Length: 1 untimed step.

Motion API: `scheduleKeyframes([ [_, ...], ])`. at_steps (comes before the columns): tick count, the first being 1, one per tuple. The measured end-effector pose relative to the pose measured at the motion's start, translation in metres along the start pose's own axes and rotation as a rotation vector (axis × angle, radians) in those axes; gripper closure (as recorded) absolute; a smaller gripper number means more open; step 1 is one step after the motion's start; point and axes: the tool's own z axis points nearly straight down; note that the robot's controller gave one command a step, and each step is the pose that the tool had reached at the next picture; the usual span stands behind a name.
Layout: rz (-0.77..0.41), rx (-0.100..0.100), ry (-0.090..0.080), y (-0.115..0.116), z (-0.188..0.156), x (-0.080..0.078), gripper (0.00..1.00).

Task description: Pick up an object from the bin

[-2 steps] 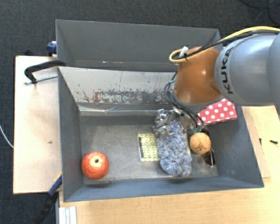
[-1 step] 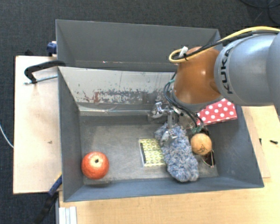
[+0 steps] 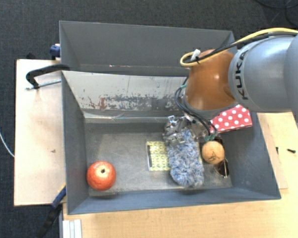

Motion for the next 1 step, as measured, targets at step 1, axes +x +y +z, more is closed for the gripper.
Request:
scheduleKeyframes([
  [1, 0.000, 0.000, -0.005, 0.0005, 0.0009, -0.0008, 0.00],
])
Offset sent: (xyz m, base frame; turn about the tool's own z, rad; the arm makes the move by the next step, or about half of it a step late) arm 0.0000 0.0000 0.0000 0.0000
